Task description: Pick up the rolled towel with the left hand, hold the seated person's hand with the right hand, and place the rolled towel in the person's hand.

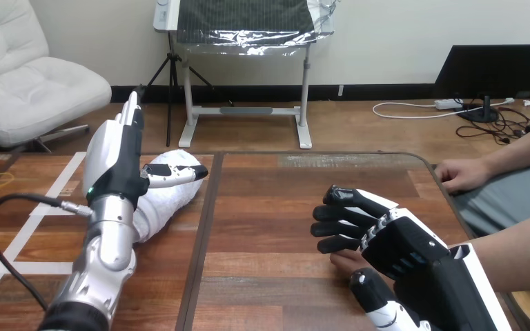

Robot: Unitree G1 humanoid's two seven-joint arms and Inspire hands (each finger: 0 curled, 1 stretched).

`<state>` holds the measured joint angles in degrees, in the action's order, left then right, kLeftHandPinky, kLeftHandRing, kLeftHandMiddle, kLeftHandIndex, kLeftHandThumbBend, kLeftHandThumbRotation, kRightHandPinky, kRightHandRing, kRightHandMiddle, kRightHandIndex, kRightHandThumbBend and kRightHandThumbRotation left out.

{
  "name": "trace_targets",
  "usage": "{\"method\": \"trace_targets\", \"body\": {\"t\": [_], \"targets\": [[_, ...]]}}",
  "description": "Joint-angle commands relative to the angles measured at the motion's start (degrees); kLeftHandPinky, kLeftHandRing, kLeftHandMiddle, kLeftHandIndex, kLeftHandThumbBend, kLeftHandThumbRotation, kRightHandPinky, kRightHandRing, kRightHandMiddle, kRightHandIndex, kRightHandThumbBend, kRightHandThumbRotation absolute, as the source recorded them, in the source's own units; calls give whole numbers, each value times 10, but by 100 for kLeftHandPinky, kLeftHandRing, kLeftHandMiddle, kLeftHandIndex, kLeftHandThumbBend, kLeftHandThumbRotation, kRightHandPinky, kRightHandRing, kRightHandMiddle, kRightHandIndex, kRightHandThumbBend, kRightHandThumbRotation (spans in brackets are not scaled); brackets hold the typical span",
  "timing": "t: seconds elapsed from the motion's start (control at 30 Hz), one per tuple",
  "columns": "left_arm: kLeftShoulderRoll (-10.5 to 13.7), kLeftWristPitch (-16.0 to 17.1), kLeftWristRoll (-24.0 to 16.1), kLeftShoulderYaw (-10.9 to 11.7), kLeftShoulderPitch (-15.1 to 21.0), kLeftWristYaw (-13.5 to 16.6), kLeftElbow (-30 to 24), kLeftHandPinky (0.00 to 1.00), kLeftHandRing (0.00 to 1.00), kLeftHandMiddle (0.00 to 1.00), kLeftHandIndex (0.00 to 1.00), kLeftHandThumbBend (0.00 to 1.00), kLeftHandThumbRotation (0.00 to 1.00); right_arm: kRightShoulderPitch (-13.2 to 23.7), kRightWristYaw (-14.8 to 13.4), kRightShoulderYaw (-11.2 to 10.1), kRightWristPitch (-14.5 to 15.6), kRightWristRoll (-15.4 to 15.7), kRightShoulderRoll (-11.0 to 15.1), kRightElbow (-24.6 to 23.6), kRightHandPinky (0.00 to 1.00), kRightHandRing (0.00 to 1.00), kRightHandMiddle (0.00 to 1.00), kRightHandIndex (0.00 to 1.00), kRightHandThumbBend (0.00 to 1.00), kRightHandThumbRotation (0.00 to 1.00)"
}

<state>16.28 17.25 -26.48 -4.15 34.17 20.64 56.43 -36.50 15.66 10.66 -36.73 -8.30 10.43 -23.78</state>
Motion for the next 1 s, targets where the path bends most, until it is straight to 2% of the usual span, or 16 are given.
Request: {"method": "trace_targets", "body": {"t": [0.0,0.3,0.63,0.97], "targets": [[17,-5,-15,-17,66,30,28,99,100,100,99,92,22,27,-1,-1,-7,-1,-4,-15,63,70,74,77,50,53],[15,-26,-14,-26,88,36,62,100,100,100,100,92,27,27,-2,-2,-2,-2,-3,-18,62,70,74,77,53,54],[13,-51,-13,-33,102,33,75,100,100,100,100,93,30,28,1,-2,1,-6,-1,-18,62,70,74,77,53,54],[13,-87,-22,-50,116,34,92,100,100,100,100,96,35,30,0,-2,-2,-3,-2,-16,62,70,74,77,52,54]]}}
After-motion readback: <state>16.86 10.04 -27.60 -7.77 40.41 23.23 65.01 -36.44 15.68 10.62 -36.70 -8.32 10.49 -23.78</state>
